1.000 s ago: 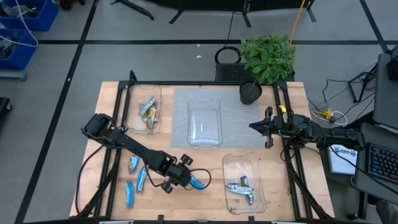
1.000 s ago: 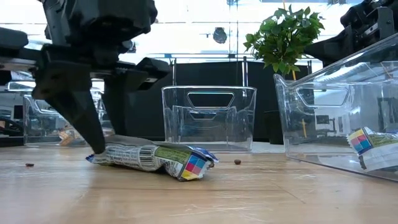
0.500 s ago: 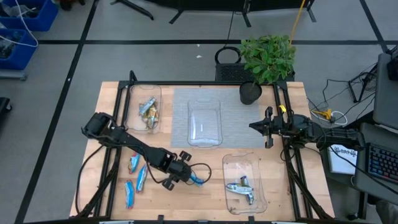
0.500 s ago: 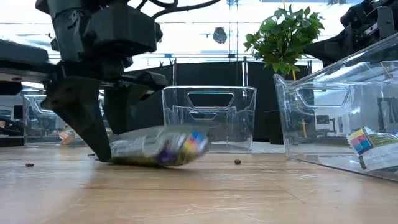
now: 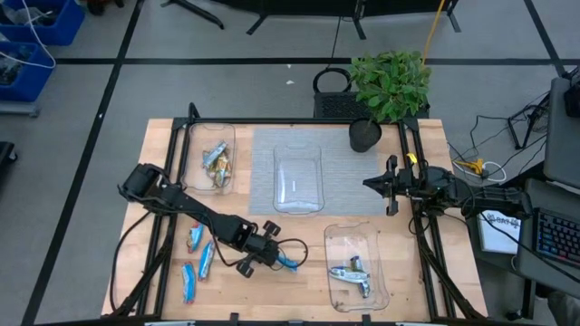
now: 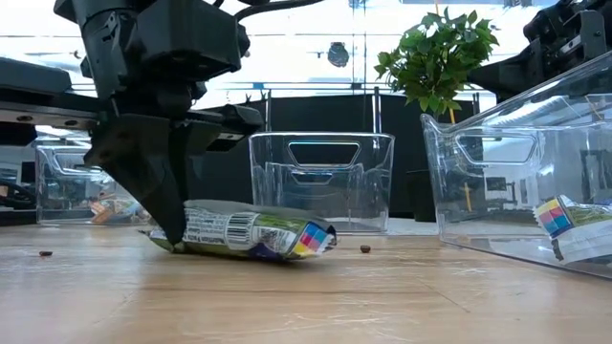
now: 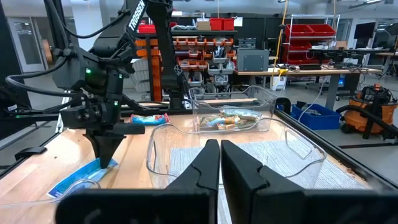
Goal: Pick and place Granola Bars by type
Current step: Put the blue granola bar into the bottom right transparent bin
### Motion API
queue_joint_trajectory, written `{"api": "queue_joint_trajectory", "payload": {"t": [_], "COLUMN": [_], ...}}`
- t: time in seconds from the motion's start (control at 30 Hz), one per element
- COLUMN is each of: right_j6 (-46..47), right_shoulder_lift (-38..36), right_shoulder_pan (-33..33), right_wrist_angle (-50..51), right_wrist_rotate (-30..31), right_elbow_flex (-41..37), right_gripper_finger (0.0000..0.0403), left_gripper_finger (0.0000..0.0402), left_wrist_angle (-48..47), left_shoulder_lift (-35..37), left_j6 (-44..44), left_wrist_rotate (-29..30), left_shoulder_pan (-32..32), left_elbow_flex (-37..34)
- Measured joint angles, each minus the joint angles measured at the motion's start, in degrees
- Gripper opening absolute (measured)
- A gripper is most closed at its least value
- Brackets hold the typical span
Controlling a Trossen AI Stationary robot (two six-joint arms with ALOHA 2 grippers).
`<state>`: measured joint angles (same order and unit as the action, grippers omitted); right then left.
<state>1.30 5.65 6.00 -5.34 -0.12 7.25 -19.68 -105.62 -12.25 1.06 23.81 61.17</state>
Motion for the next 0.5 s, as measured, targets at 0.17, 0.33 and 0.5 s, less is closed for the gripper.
{"api": "queue_joint_trajectory", "payload": {"t": [0.17, 0.33, 0.5], "right_j6": [0.00, 0.00, 0.01], "right_shoulder_lift": [0.00, 0.00, 0.00], "right_shoulder_pan": [0.00, 0.00, 0.00], "right_wrist_angle": [0.02, 0.02, 0.02], "right_wrist_rotate": [0.01, 0.00, 0.01], "right_elbow_flex": [-0.01, -0.02, 0.00], "right_gripper_finger": [0.0006, 0.0006, 0.0007], "left_gripper_finger": [0.0010, 0.0009, 0.0009], "left_wrist_angle": [-0.05, 0.29, 4.32], "left_shoulder_lift": [1.14, 4.79, 9.12], "left_j6": [-1.11, -1.18, -3.75], "left_wrist_rotate": [1.72, 2.07, 2.02], "left_shoulder_pan": [0.75, 1.11, 1.16], "left_elbow_flex": [-0.10, -0.08, -0.12]}}
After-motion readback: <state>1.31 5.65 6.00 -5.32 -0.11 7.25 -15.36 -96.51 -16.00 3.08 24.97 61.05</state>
